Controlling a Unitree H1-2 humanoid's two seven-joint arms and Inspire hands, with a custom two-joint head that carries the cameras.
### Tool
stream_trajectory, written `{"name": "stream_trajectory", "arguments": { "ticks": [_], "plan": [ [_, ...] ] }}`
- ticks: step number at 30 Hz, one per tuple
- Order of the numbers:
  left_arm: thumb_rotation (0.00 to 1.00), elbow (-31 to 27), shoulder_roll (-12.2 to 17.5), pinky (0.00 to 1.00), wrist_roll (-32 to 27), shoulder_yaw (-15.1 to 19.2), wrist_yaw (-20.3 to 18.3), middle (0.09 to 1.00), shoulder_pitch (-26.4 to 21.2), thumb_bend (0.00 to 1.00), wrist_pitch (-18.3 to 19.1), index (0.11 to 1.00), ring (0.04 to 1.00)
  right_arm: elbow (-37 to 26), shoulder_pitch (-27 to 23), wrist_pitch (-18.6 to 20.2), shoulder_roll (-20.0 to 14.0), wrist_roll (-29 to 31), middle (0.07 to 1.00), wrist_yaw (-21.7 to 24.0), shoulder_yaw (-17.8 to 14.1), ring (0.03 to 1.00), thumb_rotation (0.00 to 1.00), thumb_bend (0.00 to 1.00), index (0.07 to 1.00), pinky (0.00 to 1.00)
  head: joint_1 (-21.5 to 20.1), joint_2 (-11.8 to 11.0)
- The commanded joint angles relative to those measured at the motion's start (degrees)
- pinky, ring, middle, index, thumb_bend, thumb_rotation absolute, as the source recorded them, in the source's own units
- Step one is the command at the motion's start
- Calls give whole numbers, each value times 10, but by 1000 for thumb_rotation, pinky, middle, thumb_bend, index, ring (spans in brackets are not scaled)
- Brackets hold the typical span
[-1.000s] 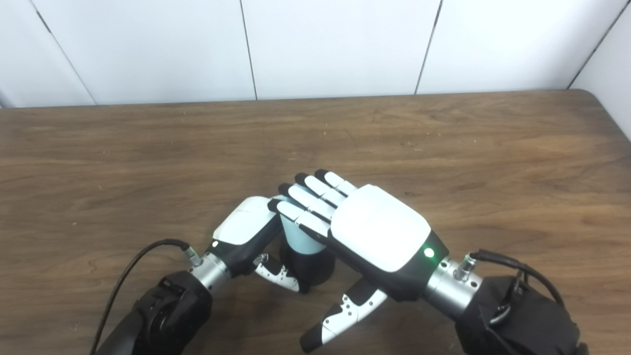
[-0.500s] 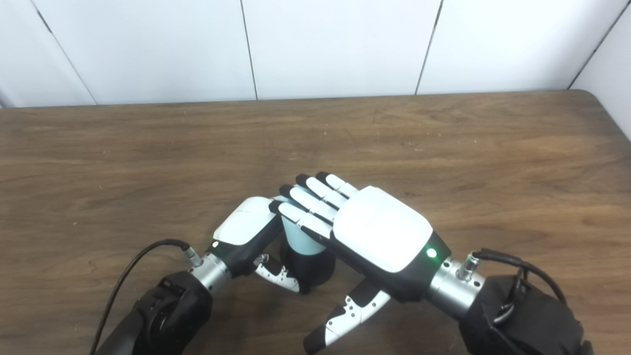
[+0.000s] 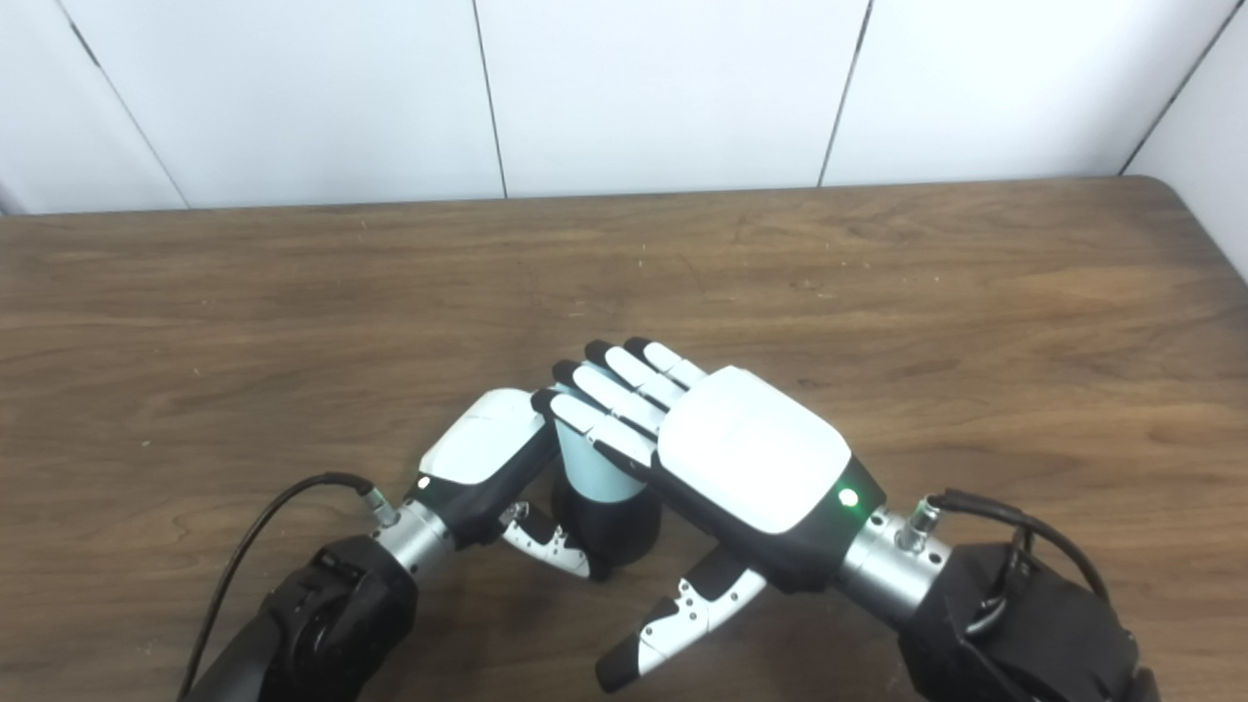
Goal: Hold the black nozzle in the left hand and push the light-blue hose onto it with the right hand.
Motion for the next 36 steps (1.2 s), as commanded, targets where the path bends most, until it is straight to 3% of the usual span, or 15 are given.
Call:
{"name": "stream_trajectory", "arguments": {
  "ticks": [1, 36],
  "plan": [
    [0, 25, 24, 897, 4, -20, -65, 495, 28, 522, 10, 484, 639, 25, 15, 8, -15, -8, 992, 19, 5, 1000, 961, 740, 968, 1000, 0, 0],
    [0, 24, 26, 898, 2, -16, -69, 494, 26, 522, 9, 484, 639, 38, 46, 16, -19, -7, 995, -2, 26, 1000, 937, 726, 970, 1000, -3, 1]
  ]
}}
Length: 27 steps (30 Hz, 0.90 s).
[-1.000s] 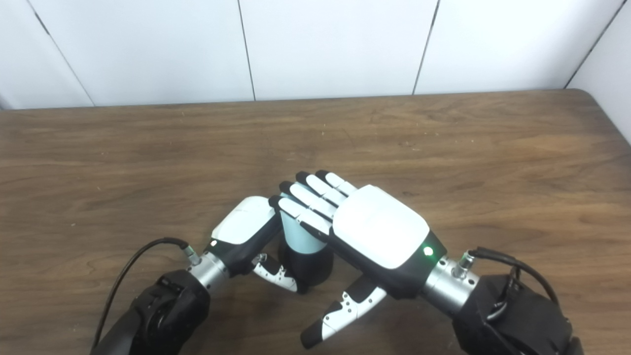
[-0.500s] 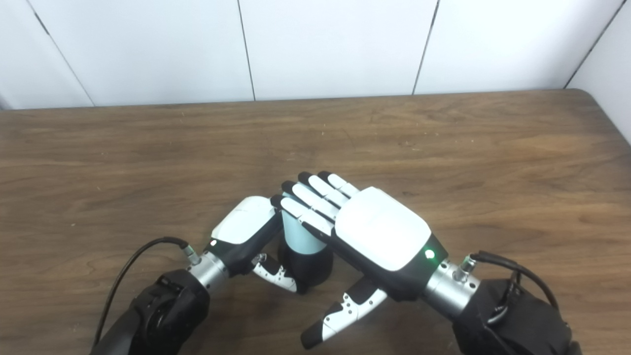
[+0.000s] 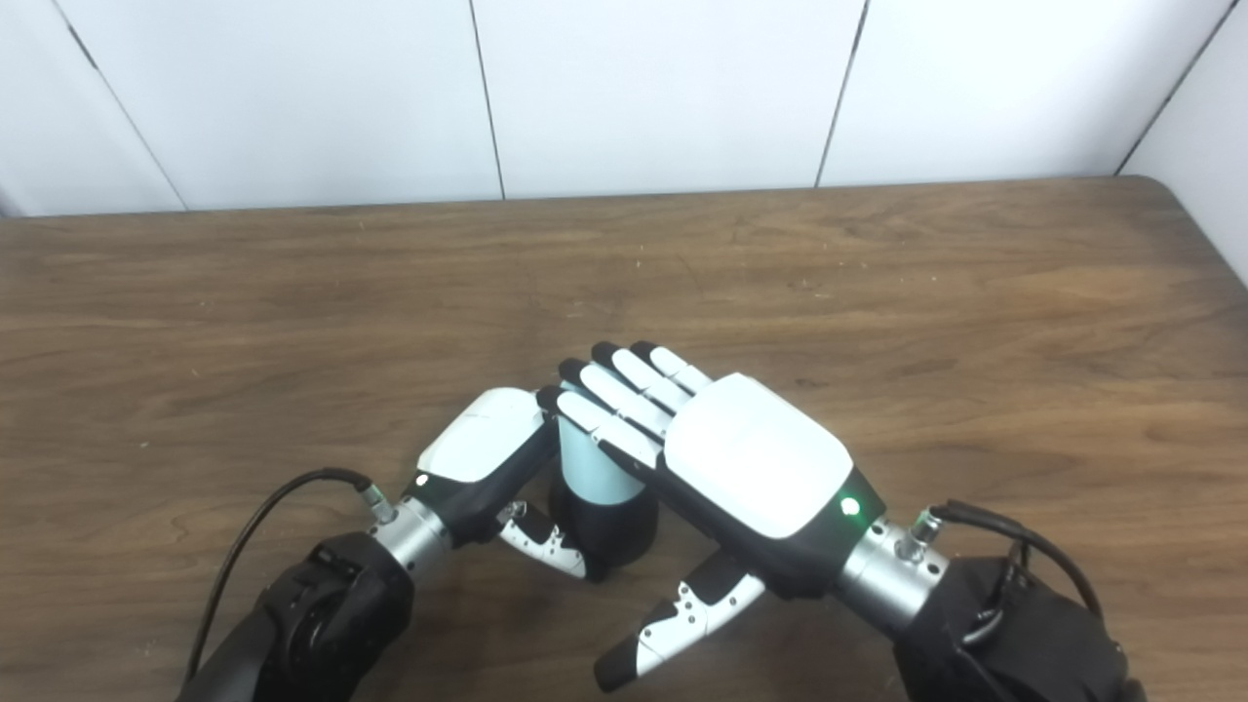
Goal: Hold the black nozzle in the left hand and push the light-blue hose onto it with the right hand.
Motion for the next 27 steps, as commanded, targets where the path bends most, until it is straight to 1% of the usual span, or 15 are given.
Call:
{"name": "stream_trajectory", "arguments": {
  "ticks": [1, 8, 14, 21, 24, 27],
  "plan": [
    [0, 27, 23, 898, 3, -18, -60, 493, 29, 522, 9, 485, 639, 25, 20, 11, -18, -5, 995, 33, 10, 1000, 937, 725, 970, 1000, 0, 0],
    [0, 27, 24, 897, 5, -19, -58, 491, 29, 522, 7, 486, 639, 39, 21, 6, -19, -9, 995, 21, 18, 1000, 936, 724, 970, 1000, -2, -2],
    [0, 25, 24, 897, 5, -19, -60, 491, 29, 522, 8, 486, 640, 40, 18, 11, -22, -10, 995, 19, 22, 1000, 934, 722, 969, 1000, -2, -1],
    [0, 28, 23, 897, 6, -20, -59, 491, 28, 522, 8, 486, 640, 31, 11, 19, -23, -7, 995, 28, 21, 1000, 924, 720, 969, 1000, -1, -2],
    [0, 28, 23, 897, 5, -20, -59, 491, 27, 522, 8, 486, 640, 22, 2, 28, -26, -3, 995, 36, 18, 1000, 924, 720, 969, 1000, -1, -2],
    [0, 29, 23, 897, 5, -19, -60, 494, 26, 522, 7, 484, 640, 6, -13, 44, -29, 3, 995, 48, 14, 1000, 925, 720, 970, 1000, -3, -3]
  ]
}}
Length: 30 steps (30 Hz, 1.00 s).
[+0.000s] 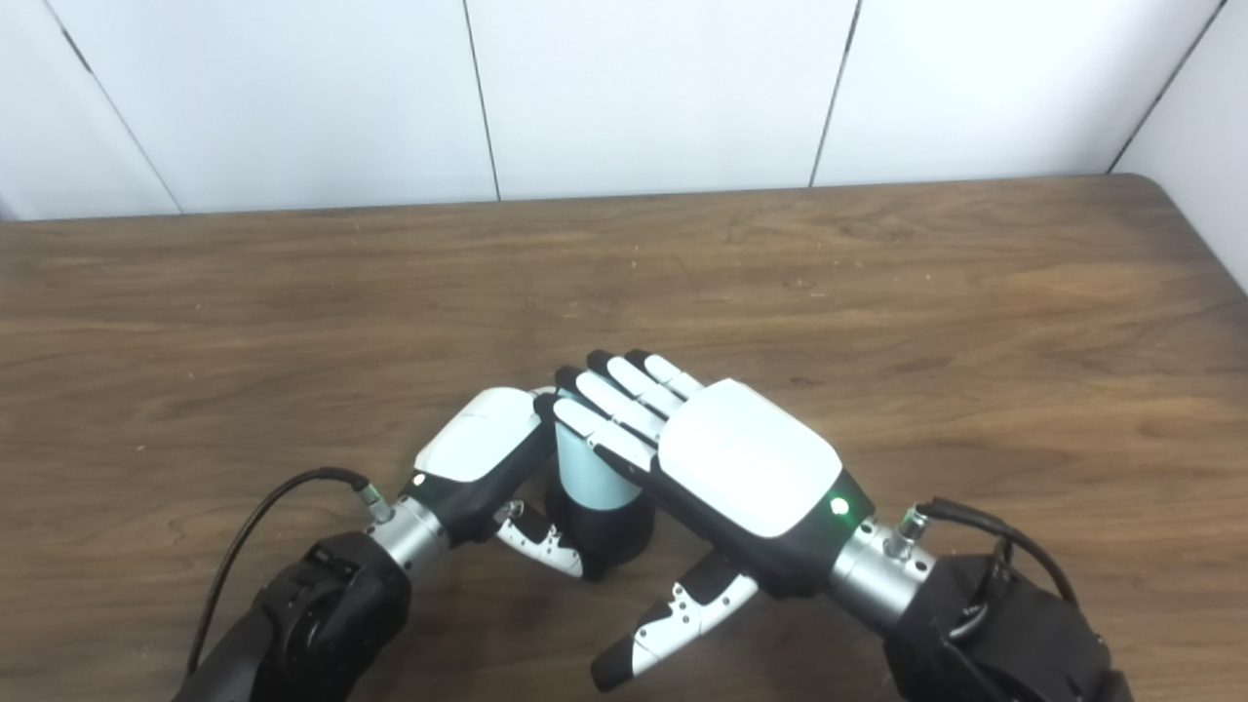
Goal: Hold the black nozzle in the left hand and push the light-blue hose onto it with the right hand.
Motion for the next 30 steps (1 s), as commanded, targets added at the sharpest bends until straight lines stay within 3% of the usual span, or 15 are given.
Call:
{"name": "stream_trajectory", "arguments": {
  "ticks": [1, 7, 13, 20, 30],
  "plan": [
    [0, 28, 20, 898, 5, -21, -59, 494, 26, 522, 7, 484, 640, -5, -9, 30, -15, 2, 995, 54, -3, 1000, 925, 721, 970, 1000, -1, 0],
    [0, 32, 19, 897, 6, -22, -56, 496, 25, 522, 5, 483, 640, -47, -53, 45, -10, 8, 994, 61, -32, 1000, 923, 718, 973, 1000, -2, -1],
    [0, 34, 17, 898, 7, -24, -53, 522, 26, 518, 4, 467, 641, -50, -73, 25, -6, 16, 998, 40, -60, 1000, 922, 712, 973, 1000, -1, -1],
    [0, 35, 19, 897, 4, -21, -53, 494, 26, 522, 3, 484, 639, -51, -113, 45, 0, 50, 998, 44, -90, 1000, 914, 716, 973, 1000, 1, -2],
    [0, 16, 26, 884, -6, -10, -71, 467, 18, 520, 18, 515, 624, -51, -151, 60, 1, 74, 992, 53, -114, 1000, 827, 731, 959, 1000, 0, 2]
  ]
}}
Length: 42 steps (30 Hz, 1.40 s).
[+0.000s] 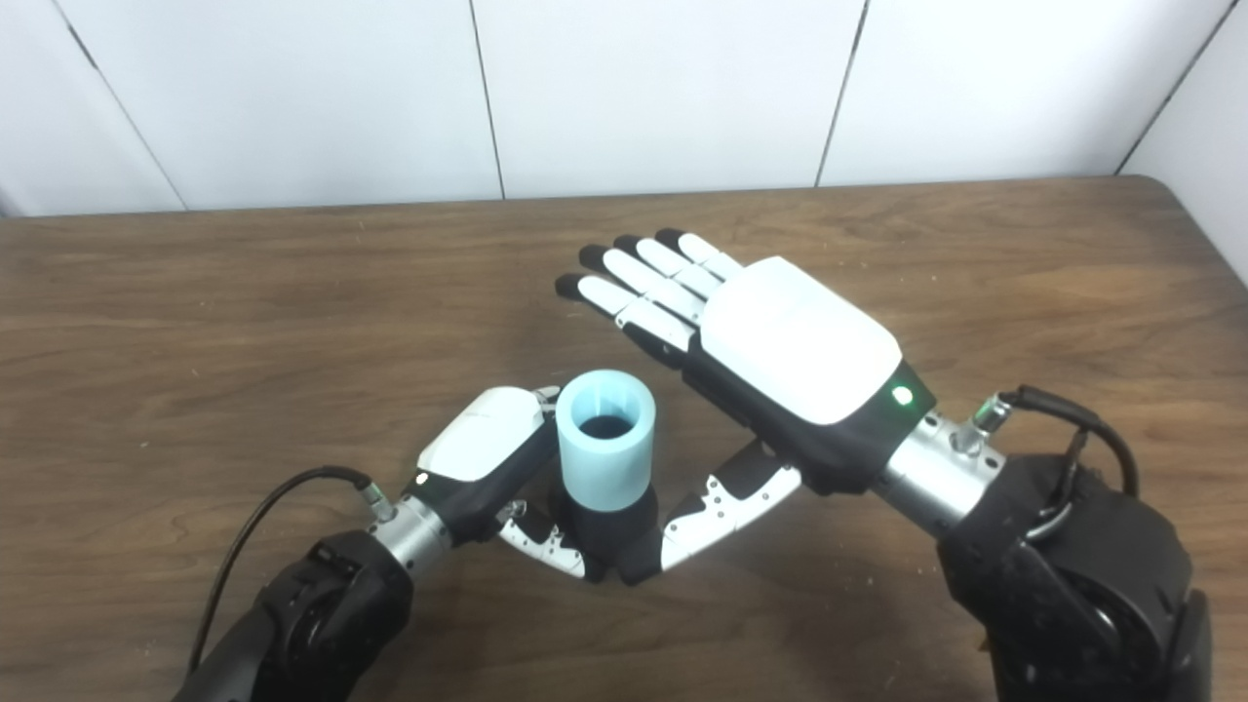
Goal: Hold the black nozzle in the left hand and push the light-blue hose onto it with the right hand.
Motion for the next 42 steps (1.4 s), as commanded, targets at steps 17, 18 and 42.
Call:
{"name": "stream_trajectory", "arguments": {
  "ticks": [17, 18, 42],
  "plan": [
    [75, -76, 35, 863, 11, 32, -200, 860, -42, 895, 82, 847, 862, -14, -16, -3, -13, -4, 974, -8, -20, 976, 819, 730, 945, 1000, 3, -1],
    [83, -76, 34, 866, 12, 33, -200, 863, -41, 900, 82, 849, 864, -14, -17, -2, -14, -3, 972, -8, -21, 974, 820, 729, 944, 1000, 3, -1],
    [162, -126, 40, 929, -30, 93, -273, 908, -74, 969, 142, 898, 914, -14, -8, 3, -35, -12, 949, -8, -27, 954, 828, 720, 930, 1000, 9, -4]
  ]
}}
